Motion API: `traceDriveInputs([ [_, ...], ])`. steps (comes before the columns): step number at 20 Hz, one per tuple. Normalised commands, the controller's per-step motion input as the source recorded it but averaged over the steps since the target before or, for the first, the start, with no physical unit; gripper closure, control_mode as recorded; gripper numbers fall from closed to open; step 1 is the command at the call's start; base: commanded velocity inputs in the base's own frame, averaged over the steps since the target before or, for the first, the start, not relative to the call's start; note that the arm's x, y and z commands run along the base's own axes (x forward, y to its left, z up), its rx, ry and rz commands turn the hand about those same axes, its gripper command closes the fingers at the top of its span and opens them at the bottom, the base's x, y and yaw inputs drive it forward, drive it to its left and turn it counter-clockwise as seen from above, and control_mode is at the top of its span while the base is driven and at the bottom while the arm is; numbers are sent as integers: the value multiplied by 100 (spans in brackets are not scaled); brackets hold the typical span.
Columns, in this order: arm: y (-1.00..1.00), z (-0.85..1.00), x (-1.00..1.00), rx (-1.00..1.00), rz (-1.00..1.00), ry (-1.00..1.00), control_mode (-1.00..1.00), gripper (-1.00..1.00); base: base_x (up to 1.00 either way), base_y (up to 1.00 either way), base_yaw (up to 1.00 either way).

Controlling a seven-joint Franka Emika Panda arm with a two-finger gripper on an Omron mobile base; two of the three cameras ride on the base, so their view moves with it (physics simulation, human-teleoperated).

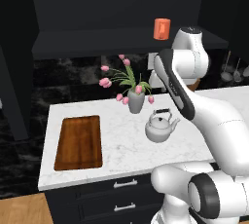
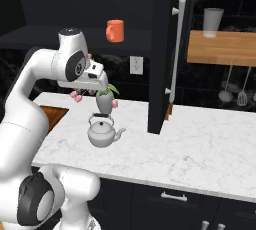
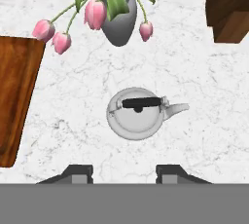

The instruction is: Pick the kettle from the counter and place it on the tray. Then pick the mug from the cabinet and place it on the tray. Then close the cabinet doors.

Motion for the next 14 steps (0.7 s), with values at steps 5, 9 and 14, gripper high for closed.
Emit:
traceDriveInputs([
  [5, 0, -1, -4, 0, 0, 0, -100, -100, 0, 0, 0],
  [9, -4, -14, -21, 0, 0, 0, -100, -100, 0, 0, 0],
  [14, -3, -24, -34, 0, -2, 6, -100, -100, 0, 0, 0],
])
